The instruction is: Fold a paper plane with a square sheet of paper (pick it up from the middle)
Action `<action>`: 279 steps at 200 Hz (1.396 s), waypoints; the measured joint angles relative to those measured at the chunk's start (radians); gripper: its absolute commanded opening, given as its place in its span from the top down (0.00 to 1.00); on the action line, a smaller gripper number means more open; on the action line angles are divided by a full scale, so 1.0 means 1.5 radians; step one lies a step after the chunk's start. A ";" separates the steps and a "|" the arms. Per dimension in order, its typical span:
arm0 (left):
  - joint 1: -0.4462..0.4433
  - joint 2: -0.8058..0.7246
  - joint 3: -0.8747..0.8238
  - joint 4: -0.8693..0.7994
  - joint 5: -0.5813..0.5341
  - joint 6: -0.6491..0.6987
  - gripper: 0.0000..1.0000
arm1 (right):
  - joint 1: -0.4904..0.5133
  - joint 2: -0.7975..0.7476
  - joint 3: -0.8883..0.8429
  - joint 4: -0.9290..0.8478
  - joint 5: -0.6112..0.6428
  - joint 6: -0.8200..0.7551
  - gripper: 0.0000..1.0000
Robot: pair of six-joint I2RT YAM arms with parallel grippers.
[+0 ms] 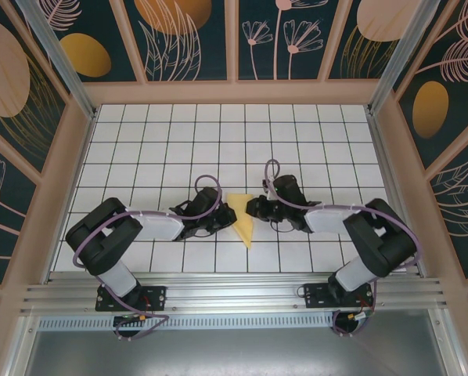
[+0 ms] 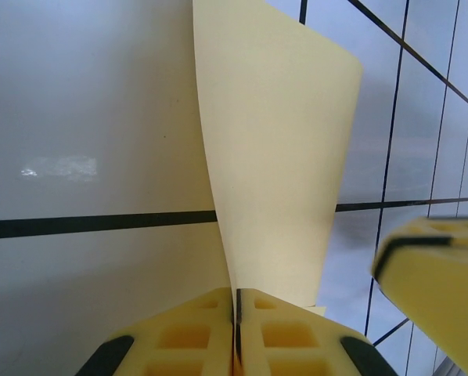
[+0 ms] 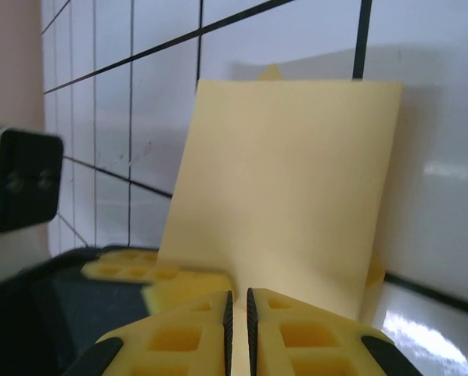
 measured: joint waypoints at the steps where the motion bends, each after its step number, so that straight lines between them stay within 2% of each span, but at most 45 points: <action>1: 0.000 0.000 0.000 0.000 0.000 0.000 0.89 | 0.000 0.004 0.002 0.000 0.001 0.000 0.84; 61: 0.000 0.009 0.003 -0.010 0.002 0.008 0.89 | -0.025 0.111 0.046 0.010 0.003 -0.021 0.83; 115: 0.000 0.025 0.021 -0.035 0.008 0.021 0.89 | -0.033 0.115 0.054 0.006 -0.015 -0.020 0.82; 156: 0.000 0.025 0.027 -0.046 0.008 0.027 0.89 | -0.034 0.117 0.110 -0.020 -0.012 -0.029 0.82; 208: 0.000 0.025 0.030 -0.050 0.008 0.028 0.89 | -0.058 0.183 0.143 -0.019 -0.015 -0.032 0.83; 279: 0.000 0.025 0.030 -0.052 0.007 0.028 0.90 | -0.064 0.165 0.146 -0.041 -0.008 -0.045 0.79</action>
